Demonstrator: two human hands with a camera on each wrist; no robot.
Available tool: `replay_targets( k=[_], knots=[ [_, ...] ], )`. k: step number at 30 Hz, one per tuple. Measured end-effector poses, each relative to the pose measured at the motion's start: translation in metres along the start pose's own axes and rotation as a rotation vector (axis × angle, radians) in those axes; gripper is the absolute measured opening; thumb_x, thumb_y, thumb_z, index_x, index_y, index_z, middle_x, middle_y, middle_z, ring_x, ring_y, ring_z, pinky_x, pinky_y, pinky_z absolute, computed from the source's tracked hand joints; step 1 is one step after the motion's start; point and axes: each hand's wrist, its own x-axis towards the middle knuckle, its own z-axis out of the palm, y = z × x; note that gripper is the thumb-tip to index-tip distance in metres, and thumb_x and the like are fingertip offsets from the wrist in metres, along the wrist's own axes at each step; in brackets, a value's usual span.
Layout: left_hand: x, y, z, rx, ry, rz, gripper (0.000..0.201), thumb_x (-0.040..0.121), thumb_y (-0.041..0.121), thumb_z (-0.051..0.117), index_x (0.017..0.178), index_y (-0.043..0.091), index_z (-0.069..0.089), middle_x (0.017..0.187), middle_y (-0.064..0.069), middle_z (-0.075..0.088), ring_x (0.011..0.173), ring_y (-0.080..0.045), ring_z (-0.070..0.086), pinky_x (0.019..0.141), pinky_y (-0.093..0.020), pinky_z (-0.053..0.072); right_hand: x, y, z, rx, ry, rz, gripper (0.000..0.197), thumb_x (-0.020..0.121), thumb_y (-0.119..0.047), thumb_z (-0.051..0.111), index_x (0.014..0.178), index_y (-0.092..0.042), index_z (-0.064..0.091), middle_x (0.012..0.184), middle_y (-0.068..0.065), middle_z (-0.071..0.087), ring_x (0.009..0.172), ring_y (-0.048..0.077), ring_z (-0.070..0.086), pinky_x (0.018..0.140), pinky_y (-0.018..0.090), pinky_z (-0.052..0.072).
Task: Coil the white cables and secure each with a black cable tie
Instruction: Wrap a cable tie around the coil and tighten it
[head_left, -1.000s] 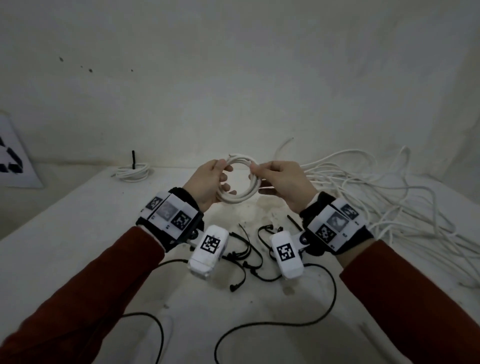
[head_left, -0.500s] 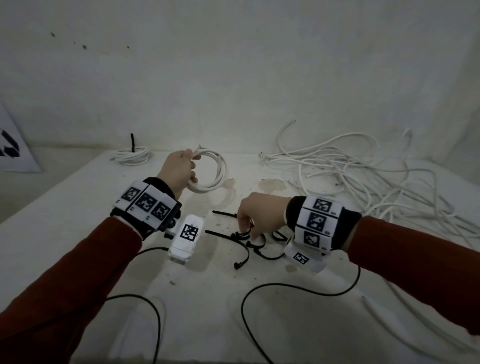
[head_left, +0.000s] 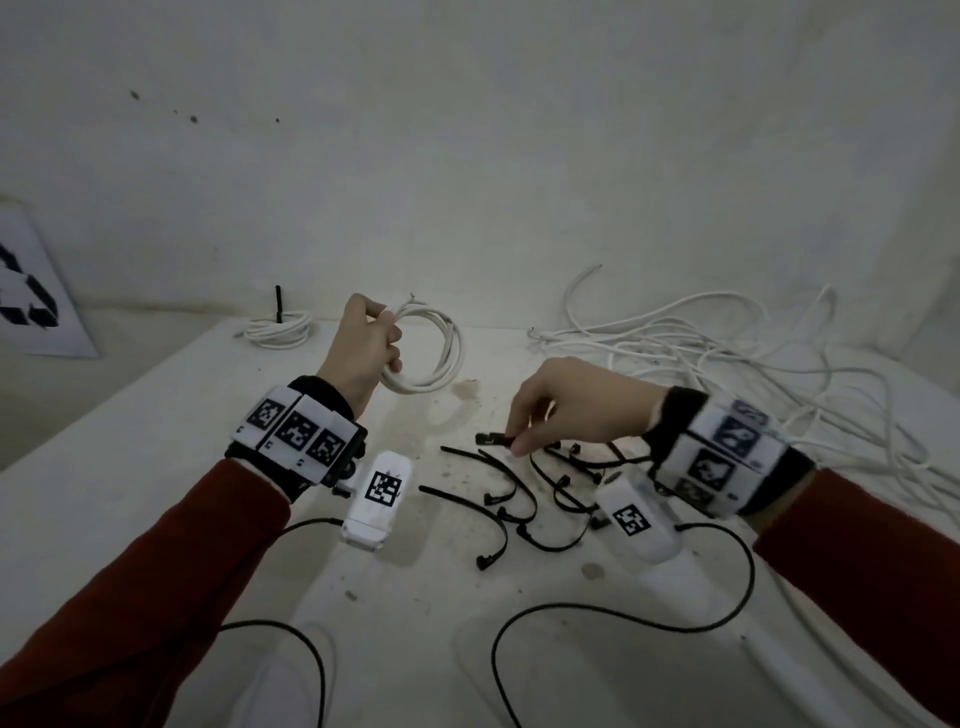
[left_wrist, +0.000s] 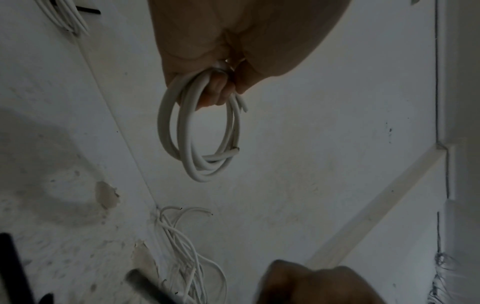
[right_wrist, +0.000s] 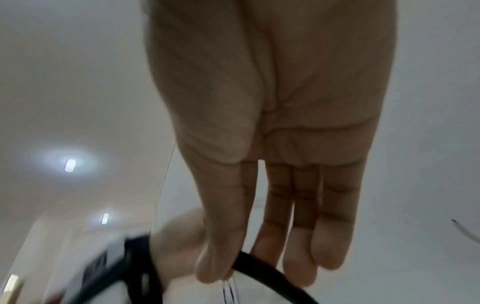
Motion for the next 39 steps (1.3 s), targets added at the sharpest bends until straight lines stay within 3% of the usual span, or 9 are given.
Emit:
replay_targets(
  k=[9, 13, 17, 20, 23, 26, 29, 35, 39],
  knots=[
    [0.002, 0.022, 0.025, -0.044, -0.043, 0.147, 0.021, 0.101, 0.009, 0.036, 0.081, 0.018, 0.037, 0.071, -0.003, 0.040, 0.042, -0.003, 0.033, 0.051, -0.025, 0.035, -0.028, -0.006, -0.047, 0.827, 0.469, -0.232, 0.015, 0.068, -0.010, 0.073, 0.081, -0.003, 0.071, 0.084, 0.026, 0.070, 0.075, 0.029, 0.070, 0.074, 0.033, 0.059],
    [-0.004, 0.036, 0.049, -0.053, -0.055, 0.207, 0.013, 0.101, 0.011, 0.038, 0.089, 0.016, 0.038, 0.074, -0.003, 0.047, 0.041, -0.002, 0.038, 0.049, -0.023, 0.037, -0.009, 0.003, -0.037, 0.704, 0.636, -0.250, 0.009, 0.071, -0.005, 0.078, 0.078, -0.005, 0.072, 0.079, 0.013, 0.074, 0.074, 0.023, 0.069, 0.074, 0.033, 0.058],
    [-0.014, 0.045, 0.069, -0.018, -0.170, 0.304, 0.018, 0.100, 0.012, 0.040, 0.096, 0.020, 0.024, 0.064, 0.007, 0.048, 0.046, -0.006, 0.040, 0.050, -0.021, 0.037, 0.008, 0.015, -0.031, 0.250, 0.862, -0.301, 0.014, 0.068, -0.027, 0.082, 0.077, -0.032, 0.072, 0.086, -0.014, 0.064, 0.084, 0.013, 0.057, 0.071, 0.018, 0.042],
    [-0.016, 0.046, 0.079, 0.004, -0.261, 0.309, 0.024, 0.099, 0.013, 0.041, 0.089, 0.026, 0.023, 0.057, 0.012, 0.045, 0.047, -0.002, 0.040, 0.052, -0.018, 0.037, 0.014, 0.027, -0.032, 0.221, 0.958, -0.307, 0.018, 0.065, -0.037, 0.081, 0.077, -0.042, 0.070, 0.097, -0.014, 0.051, 0.094, 0.017, 0.047, 0.081, 0.014, 0.037],
    [-0.015, 0.043, 0.086, 0.008, -0.309, 0.259, 0.025, 0.099, 0.014, 0.045, 0.090, 0.025, 0.023, 0.056, 0.011, 0.046, 0.050, -0.001, 0.041, 0.054, -0.015, 0.037, 0.014, 0.038, -0.035, 0.227, 0.956, -0.331, 0.013, 0.069, -0.042, 0.074, 0.081, -0.041, 0.067, 0.116, -0.014, 0.052, 0.107, 0.017, 0.049, 0.090, 0.016, 0.038],
    [-0.015, 0.039, 0.092, -0.010, -0.331, 0.188, 0.025, 0.097, 0.014, 0.048, 0.092, 0.026, 0.025, 0.061, 0.005, 0.051, 0.050, -0.002, 0.043, 0.057, -0.019, 0.036, 0.014, 0.045, -0.036, 0.267, 0.910, -0.381, 0.022, 0.074, -0.022, 0.079, 0.074, -0.039, 0.063, 0.125, -0.009, 0.058, 0.112, 0.015, 0.057, 0.093, 0.019, 0.041],
    [-0.015, 0.036, 0.098, -0.014, -0.317, 0.113, 0.020, 0.095, 0.018, 0.051, 0.099, 0.023, 0.032, 0.060, 0.009, 0.060, 0.052, -0.001, 0.045, 0.056, -0.015, 0.037, 0.016, 0.052, -0.033, 0.390, 0.891, -0.413, 0.019, 0.077, -0.005, 0.076, 0.073, -0.021, 0.066, 0.110, -0.002, 0.069, 0.101, 0.012, 0.065, 0.089, 0.024, 0.046],
    [-0.010, 0.028, 0.104, 0.002, -0.384, 0.038, 0.021, 0.096, 0.025, 0.051, 0.099, 0.008, 0.062, 0.073, 0.000, 0.068, 0.054, -0.001, 0.043, 0.055, -0.013, 0.034, 0.023, 0.061, -0.028, 0.460, 0.909, -0.418, 0.012, 0.078, -0.009, 0.072, 0.078, -0.019, 0.068, 0.088, 0.000, 0.072, 0.087, 0.018, 0.068, 0.081, 0.040, 0.053],
    [-0.011, 0.027, 0.104, -0.107, -0.461, -0.028, 0.024, 0.096, 0.016, 0.048, 0.085, 0.007, 0.068, 0.075, -0.006, 0.070, 0.056, -0.008, 0.037, 0.055, -0.017, 0.031, 0.021, 0.064, -0.029, 0.370, 0.919, -0.464, 0.013, 0.076, -0.015, 0.074, 0.078, -0.025, 0.066, 0.082, -0.005, 0.068, 0.078, 0.010, 0.065, 0.072, 0.027, 0.050]
  ],
)
